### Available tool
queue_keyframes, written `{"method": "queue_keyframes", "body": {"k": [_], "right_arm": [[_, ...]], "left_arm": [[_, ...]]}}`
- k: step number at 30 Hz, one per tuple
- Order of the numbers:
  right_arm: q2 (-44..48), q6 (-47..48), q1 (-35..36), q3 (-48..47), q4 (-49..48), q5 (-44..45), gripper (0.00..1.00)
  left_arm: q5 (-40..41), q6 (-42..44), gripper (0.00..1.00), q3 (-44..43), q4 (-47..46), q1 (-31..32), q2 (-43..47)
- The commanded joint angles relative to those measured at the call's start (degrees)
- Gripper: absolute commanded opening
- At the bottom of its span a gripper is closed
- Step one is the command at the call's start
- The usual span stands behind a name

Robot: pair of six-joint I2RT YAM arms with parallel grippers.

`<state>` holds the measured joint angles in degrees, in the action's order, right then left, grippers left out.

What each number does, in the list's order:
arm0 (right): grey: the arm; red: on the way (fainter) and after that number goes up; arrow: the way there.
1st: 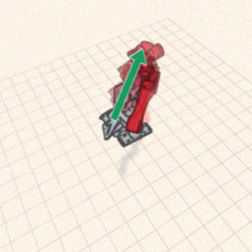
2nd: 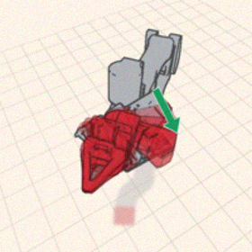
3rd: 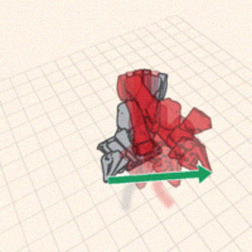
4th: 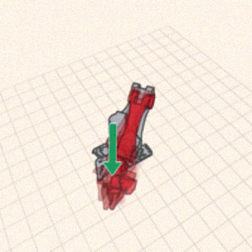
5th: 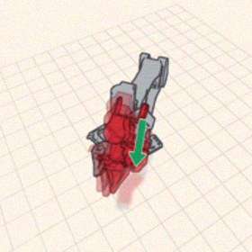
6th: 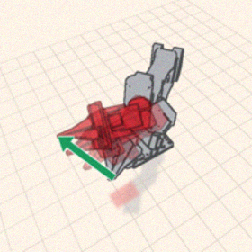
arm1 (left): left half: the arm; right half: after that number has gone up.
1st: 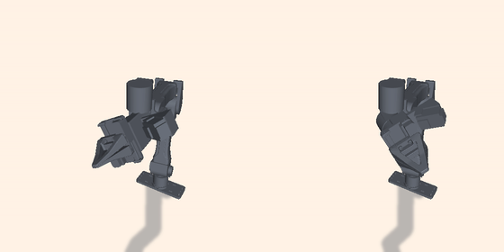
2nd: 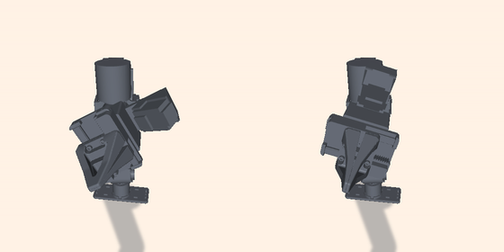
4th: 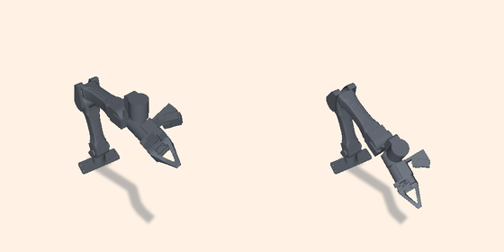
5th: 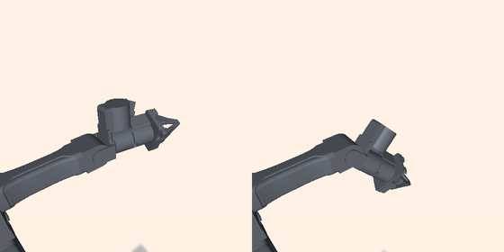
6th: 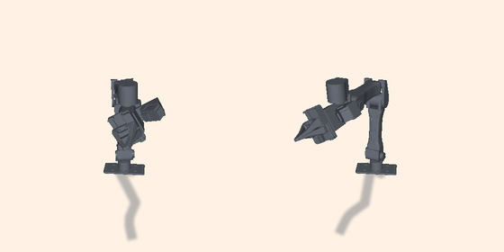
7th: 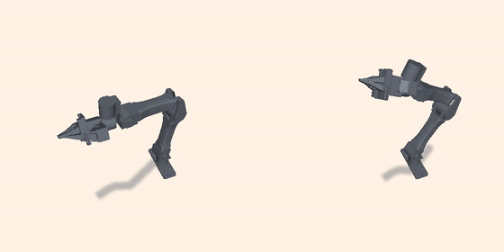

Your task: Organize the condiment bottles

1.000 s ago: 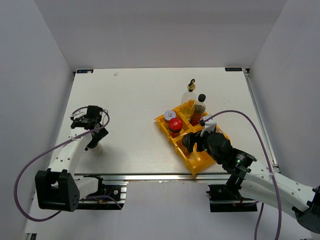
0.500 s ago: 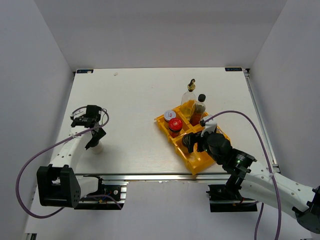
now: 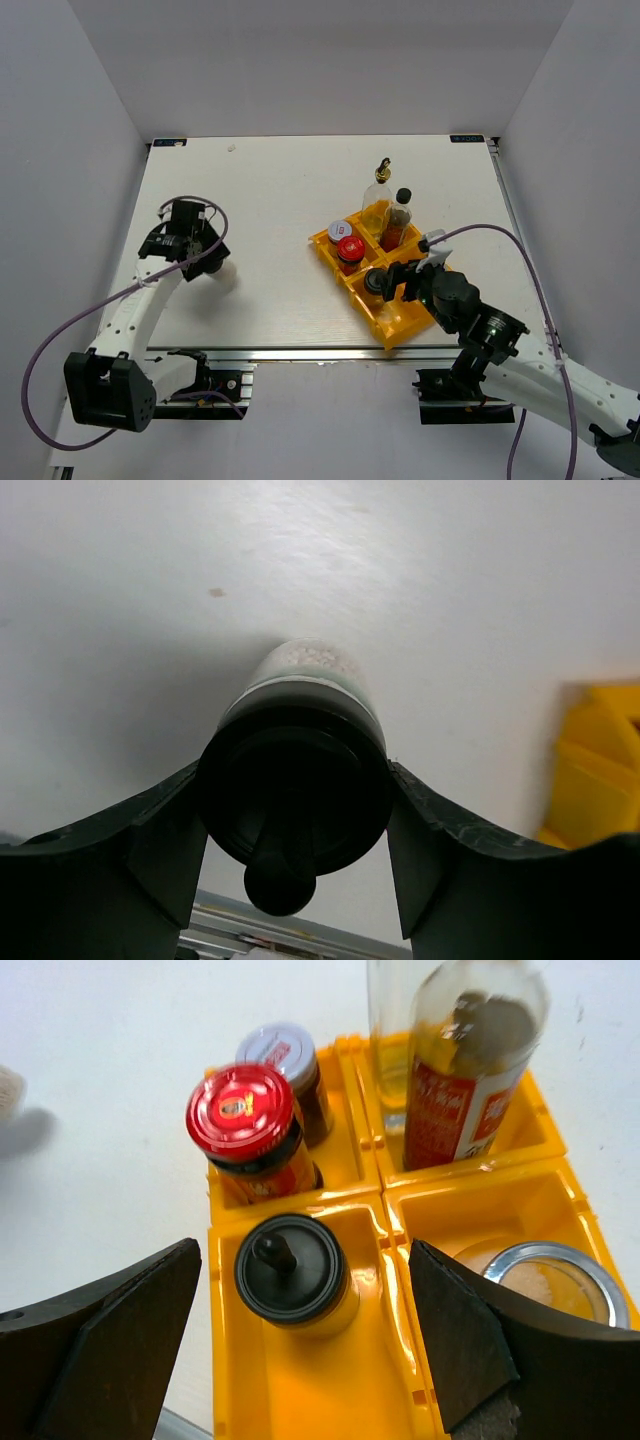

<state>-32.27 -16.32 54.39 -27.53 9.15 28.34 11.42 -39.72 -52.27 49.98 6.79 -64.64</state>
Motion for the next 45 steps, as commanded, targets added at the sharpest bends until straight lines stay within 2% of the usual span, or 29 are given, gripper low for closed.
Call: {"method": "queue_keyframes", "body": {"k": [1, 5, 6, 7, 8, 9, 10, 11, 12, 13, 19, 25, 29, 38, 45], "right_arm": [[5.27, -2.75, -0.07, -0.59, -0.45, 4.35, 0.89], [11.34, -6.70, -0.16, -1.74, 4.10, 9.53, 0.89], [12.83, -8.63, -0.08, -2.78, 6.04, 14.76, 0.89], [13.20, -14.74, -0.07, -3.66, 9.10, 18.04, 0.89], [13.37, -18.62, -0.07, -5.67, 16.88, 25.38, 0.89], [13.11, -22.75, -0.16, -7.00, 21.65, 28.67, 0.89], [12.85, -27.41, -0.08, -8.40, 26.75, 31.05, 0.89], [12.50, -35.98, -0.07, -9.72, 31.67, 32.64, 0.89], [12.15, -38.76, -0.07, -10.95, 38.77, 34.22, 0.89], [11.71, -40.79, -0.07, -12.62, 41.02, 34.59, 0.89], [10.39, -43.62, -0.07, -13.25, 44.28, 34.77, 0.89], [11.35, -45.56, -0.16, -13.34, 45.70, 34.68, 0.89], [12.93, -45.65, -0.08, -12.81, 45.17, 34.68, 0.89], [13.29, -45.73, -0.07, -12.20, 45.08, 34.77, 0.89], [13.55, -45.91, -0.07, -12.02, 45.17, 34.68, 0.89]], "left_arm": [[-4.31, 1.05, 0.00, -6.43, -5.50, 9.07, 2.86], [-2.37, 1.66, 0.00, -12.14, -6.47, 21.84, -0.64], [-2.37, 2.10, 0.00, -14.33, -7.25, 24.13, -1.36], [-2.54, 2.80, 0.00, -15.39, -7.96, 28.33, -2.15], [-3.15, 3.59, 0.00, -16.62, -8.75, 30.46, -3.72], [-2.98, 3.95, 0.00, -18.03, -8.93, 32.39, -4.61], [-2.37, 4.48, 0.00, -20.91, -9.19, 37.29, -5.49], [-1.50, 5.61, 0.00, -22.51, -9.19, 40.03, -6.36], [0.25, 6.23, 0.00, -24.18, -8.93, 42.58, -8.55], [0.97, 7.11, 0.00, -25.93, -8.67, 47.57, -9.79], [2.56, 12.47, 0.00, -38.07, -7.70, 61.65, -19.28], [1.33, 15.29, 0.00, -45.02, -6.91, 68.35, -25.52], [-0.61, 16.26, 0.00, -46.16, -7.88, 69.24, -29.12], [5.71, 15.29, 0.00, -47.83, -6.65, 69.24, -35.90], [7.04, 14.50, 0.00, -48.80, -4.71, 69.15, -40.74]]}}
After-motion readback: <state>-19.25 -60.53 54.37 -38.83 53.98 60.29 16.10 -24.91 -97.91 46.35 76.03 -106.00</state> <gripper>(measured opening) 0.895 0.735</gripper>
